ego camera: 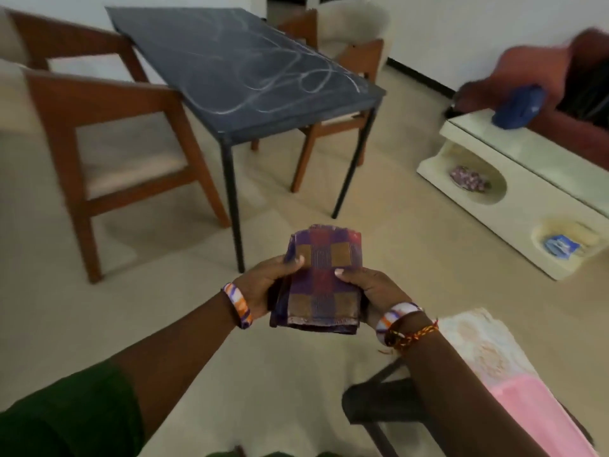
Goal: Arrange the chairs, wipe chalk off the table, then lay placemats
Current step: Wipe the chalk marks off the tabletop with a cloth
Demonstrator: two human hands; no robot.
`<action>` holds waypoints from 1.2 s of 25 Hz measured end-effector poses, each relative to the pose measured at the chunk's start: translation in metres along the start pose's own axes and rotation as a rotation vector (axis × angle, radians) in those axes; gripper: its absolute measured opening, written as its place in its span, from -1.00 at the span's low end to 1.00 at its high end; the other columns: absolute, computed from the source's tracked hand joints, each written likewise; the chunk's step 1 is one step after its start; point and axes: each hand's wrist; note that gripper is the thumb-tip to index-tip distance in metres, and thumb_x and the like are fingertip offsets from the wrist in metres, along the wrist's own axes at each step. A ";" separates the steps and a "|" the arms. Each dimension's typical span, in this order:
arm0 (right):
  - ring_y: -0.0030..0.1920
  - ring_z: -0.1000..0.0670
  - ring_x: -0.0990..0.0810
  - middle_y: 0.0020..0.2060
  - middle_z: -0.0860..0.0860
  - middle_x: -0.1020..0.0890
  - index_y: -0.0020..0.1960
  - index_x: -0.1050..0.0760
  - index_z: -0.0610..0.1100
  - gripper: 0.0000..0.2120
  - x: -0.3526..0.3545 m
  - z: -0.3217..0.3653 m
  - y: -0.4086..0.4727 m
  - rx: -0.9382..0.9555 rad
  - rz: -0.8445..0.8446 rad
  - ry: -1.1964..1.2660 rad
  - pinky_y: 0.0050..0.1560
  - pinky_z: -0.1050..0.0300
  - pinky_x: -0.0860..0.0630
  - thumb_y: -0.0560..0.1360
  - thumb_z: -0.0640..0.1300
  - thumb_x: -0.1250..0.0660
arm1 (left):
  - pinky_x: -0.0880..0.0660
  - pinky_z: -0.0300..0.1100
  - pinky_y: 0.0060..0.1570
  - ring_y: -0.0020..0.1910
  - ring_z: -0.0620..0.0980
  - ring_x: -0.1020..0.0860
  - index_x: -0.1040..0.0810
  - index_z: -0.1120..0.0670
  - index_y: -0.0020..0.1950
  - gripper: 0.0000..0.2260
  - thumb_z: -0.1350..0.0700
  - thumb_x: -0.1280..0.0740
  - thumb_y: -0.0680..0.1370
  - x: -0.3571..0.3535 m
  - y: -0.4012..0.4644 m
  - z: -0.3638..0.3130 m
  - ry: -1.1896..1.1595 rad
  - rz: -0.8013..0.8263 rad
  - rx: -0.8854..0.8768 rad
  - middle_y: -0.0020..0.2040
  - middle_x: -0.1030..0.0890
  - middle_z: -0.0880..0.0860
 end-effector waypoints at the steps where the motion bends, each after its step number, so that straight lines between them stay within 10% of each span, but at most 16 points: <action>1: -0.17 -0.14 -0.62 -0.08 -0.19 -0.64 0.03 -0.57 -0.21 -0.85 -0.023 0.001 0.008 -0.017 -0.006 -0.029 -0.08 -0.05 -0.59 0.47 -0.25 -0.34 | -0.60 -0.10 -0.08 -0.09 0.04 -0.65 -0.50 0.17 0.24 -0.71 0.15 -0.23 0.55 0.017 -0.013 -0.010 0.025 -0.064 -0.039 0.10 -0.61 0.19; 9: -0.12 -0.16 -0.62 -0.01 -0.21 -0.64 0.17 -0.48 -0.17 -0.69 -0.132 0.024 0.048 -0.128 0.153 -0.023 -0.22 0.02 -0.62 0.46 -0.13 -0.39 | -0.59 -0.13 -0.21 -0.21 0.05 -0.64 -0.48 0.22 0.23 -0.74 0.23 -0.25 0.55 0.085 -0.045 -0.060 -0.050 -0.285 -0.088 -0.04 -0.63 0.20; 17: -0.22 -0.18 -0.56 -0.12 -0.20 -0.60 0.16 -0.46 -0.16 -0.69 -0.133 0.113 0.141 0.054 -0.029 -0.226 -0.29 0.03 -0.56 0.45 -0.38 -0.29 | -0.50 -0.11 -0.16 -0.16 0.00 -0.53 -0.50 0.15 0.04 -0.83 0.08 -0.23 0.59 0.132 0.018 -0.138 0.159 -0.536 0.055 -0.09 -0.57 0.11; 24: -0.19 -0.12 -0.49 -0.11 -0.14 -0.54 0.11 -0.44 -0.17 -0.75 -0.125 0.269 0.295 0.560 -0.328 -0.930 -0.21 0.07 -0.42 0.43 -0.28 -0.29 | -0.47 -0.05 -0.17 -0.12 0.08 -0.53 -0.44 0.23 0.24 -0.51 -0.17 -0.12 0.58 0.199 0.155 -0.266 0.017 -0.876 -0.018 -0.05 -0.54 0.16; 28: 0.34 -0.13 -0.36 0.39 -0.11 -0.36 0.42 -0.25 -0.06 -0.44 -0.175 0.285 0.390 0.794 -0.006 -1.240 0.25 -0.02 -0.40 0.45 -0.15 -0.31 | -0.34 0.02 0.28 0.36 0.20 -0.33 -0.21 0.22 0.46 -0.47 -0.11 0.04 0.64 0.201 0.241 -0.335 -0.115 -1.045 -0.135 0.36 -0.37 0.20; 30: 0.40 -0.18 -0.26 0.41 -0.11 -0.31 0.42 -0.24 -0.06 -0.44 -0.200 0.269 0.417 0.809 0.045 -1.546 0.33 -0.10 -0.25 0.51 0.16 -0.22 | -0.43 -0.13 0.10 0.22 0.13 -0.42 -0.22 0.31 0.42 -0.55 0.04 0.08 0.66 0.206 0.269 -0.349 -0.039 -1.152 -0.161 0.13 -0.46 0.27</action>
Point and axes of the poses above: each hand's wrist, its own y-axis towards the middle knuckle, its own x-axis out of the back of the hand, z = x × y
